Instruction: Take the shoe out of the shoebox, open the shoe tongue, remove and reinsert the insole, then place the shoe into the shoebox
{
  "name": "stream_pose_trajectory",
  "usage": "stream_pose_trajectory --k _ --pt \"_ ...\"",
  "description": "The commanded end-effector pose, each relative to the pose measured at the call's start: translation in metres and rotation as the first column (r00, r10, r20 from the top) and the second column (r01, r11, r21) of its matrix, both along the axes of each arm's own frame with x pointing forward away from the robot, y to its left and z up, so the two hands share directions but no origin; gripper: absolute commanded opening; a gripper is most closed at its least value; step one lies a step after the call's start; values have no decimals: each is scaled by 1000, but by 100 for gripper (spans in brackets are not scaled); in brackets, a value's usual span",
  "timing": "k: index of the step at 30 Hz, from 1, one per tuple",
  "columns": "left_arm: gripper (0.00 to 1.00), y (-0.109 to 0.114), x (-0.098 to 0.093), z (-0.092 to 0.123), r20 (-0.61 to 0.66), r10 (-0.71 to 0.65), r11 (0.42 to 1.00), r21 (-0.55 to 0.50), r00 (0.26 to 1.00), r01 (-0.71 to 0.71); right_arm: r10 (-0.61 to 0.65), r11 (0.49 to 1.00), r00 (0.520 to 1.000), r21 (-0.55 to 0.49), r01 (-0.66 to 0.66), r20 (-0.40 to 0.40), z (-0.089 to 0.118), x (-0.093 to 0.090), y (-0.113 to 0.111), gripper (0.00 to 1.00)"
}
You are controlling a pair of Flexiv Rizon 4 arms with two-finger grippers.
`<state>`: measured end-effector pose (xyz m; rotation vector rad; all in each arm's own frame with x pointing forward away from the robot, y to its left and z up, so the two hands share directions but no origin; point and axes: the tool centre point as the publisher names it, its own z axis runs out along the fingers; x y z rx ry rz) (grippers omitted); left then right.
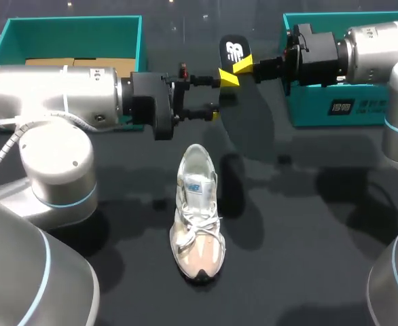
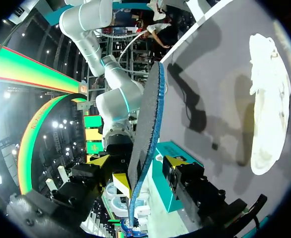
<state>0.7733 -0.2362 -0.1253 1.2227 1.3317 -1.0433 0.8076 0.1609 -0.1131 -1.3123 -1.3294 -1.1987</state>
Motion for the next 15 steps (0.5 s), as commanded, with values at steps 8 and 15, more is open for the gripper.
stream_pose_trajectory --k 8,15 --pt "48 -8 8 -4 9 -30 999 -40 1000 30 -1 1000 999 16 1 -44 -8 5 10 0" --pt "39 -10 6 -7 25 -17 999 -31 1000 17 0 1000 998 24 1 -61 -10 6 14 0"
